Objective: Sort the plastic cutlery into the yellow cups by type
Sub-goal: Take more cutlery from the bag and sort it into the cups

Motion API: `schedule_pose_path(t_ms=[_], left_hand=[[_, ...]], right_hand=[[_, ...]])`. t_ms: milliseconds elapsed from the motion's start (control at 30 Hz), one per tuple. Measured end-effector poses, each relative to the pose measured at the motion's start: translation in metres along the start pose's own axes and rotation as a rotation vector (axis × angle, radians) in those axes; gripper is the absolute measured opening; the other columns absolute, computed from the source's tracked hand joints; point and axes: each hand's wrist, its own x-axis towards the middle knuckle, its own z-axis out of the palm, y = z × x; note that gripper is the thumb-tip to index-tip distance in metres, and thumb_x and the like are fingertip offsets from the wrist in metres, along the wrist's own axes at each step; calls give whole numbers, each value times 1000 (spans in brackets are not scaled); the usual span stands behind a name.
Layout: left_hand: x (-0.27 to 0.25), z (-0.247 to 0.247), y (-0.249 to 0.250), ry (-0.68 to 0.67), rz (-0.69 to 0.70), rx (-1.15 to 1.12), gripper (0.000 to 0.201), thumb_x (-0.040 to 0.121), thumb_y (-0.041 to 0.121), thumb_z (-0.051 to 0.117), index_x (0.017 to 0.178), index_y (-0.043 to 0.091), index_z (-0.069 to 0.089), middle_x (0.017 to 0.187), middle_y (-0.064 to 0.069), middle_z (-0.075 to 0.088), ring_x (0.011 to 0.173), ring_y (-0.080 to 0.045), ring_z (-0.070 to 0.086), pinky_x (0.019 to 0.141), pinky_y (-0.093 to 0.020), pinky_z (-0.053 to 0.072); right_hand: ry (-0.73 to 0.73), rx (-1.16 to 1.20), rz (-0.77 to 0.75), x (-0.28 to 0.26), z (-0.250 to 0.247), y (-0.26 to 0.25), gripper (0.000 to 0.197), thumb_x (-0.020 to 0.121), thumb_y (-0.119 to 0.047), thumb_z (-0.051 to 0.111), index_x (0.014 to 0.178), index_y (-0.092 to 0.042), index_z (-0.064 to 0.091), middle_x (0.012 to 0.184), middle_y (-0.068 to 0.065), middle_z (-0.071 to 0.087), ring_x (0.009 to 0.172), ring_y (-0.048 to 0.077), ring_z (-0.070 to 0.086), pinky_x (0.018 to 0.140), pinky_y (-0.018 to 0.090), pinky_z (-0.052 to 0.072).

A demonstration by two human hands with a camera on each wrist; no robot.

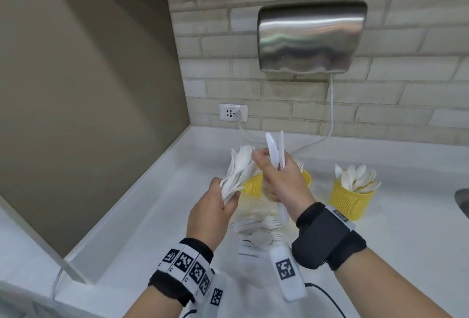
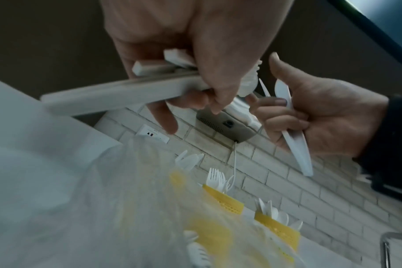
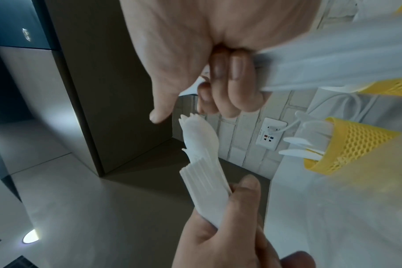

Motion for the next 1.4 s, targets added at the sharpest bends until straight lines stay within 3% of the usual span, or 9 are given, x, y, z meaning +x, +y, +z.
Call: schedule_pose_path(t_ms=[233, 400, 633, 767, 867, 1000, 1067, 1267, 1400], left_hand=[[-1, -3, 1, 57, 3, -19, 28, 82, 47, 64, 88, 27, 45, 65, 6, 61, 59, -19, 61, 62, -37, 53], [-1, -5, 1, 55, -13, 6, 32, 80, 51, 66, 85, 29, 43, 62, 5, 64, 49, -7, 64, 60, -34, 54], [2, -7, 0, -23, -46, -13, 26, 82, 52, 62, 86, 29, 53, 61, 4, 65, 48, -5, 63, 58, -28, 52], [11, -9, 1, -18, -158, -260, 28, 82, 44, 68, 87, 20, 55, 66, -1, 63, 49, -12, 59, 46, -19, 47], [25, -10, -3, -62, -269, -466, 31, 82, 37, 73, 89, 14, 54, 67, -3, 56, 53, -13, 53, 52, -23, 52], [40, -9, -10, -146, -309, -618, 30, 84, 28, 72, 88, 10, 48, 60, -3, 44, 48, -14, 40, 53, -27, 49], [42, -8, -10, -160, -308, -661, 26, 86, 20, 69, 91, 9, 47, 61, -4, 42, 49, -15, 38, 51, -26, 48], [42, 1, -13, -226, -282, -676, 19, 91, 11, 61, 101, 10, 45, 73, -7, 49, 55, -12, 49, 64, -32, 60], [39, 4, -12, -246, -274, -733, 24, 92, 17, 63, 102, 8, 43, 79, -9, 50, 58, -13, 51, 69, -39, 61]], right_hand=[[-74, -6, 64, -2, -1, 1, 12, 89, -22, 65, 78, -26, 61, 61, -2, 48, 36, 7, 30, 38, 20, 21], [-207, 76, 35, -8, -4, 1, 36, 94, -22, 60, 66, -43, 68, 46, -15, 41, 39, 10, 19, 45, 28, 10], [-203, -183, -6, -3, 1, 8, 22, 87, -34, 69, 76, -25, 52, 49, -16, 45, 36, 0, 42, 39, 8, 31], [-124, -280, 4, 19, 4, 4, 26, 95, -39, 52, 108, -17, 58, 71, -11, 47, 57, 5, 44, 55, 20, 34], [-42, -160, -8, 47, 0, -1, 25, 101, -22, 38, 91, -14, 60, 74, 0, 41, 61, 14, 43, 63, 28, 40], [69, -469, -100, 79, -5, 5, 41, 104, -36, 29, 86, -19, 62, 104, 4, 41, 102, 19, 44, 91, 29, 31], [69, -496, -101, 90, -4, 9, 42, 104, -36, 27, 99, -12, 61, 109, 5, 39, 98, 19, 46, 84, 24, 30], [116, -452, -156, 108, 3, 36, 19, 101, -24, 42, 88, -17, 52, 105, 22, 56, 78, 24, 58, 64, 20, 49], [60, -662, -100, 109, 4, 49, 23, 98, -25, 51, 102, -8, 66, 101, 10, 64, 90, 22, 58, 79, 30, 44]])
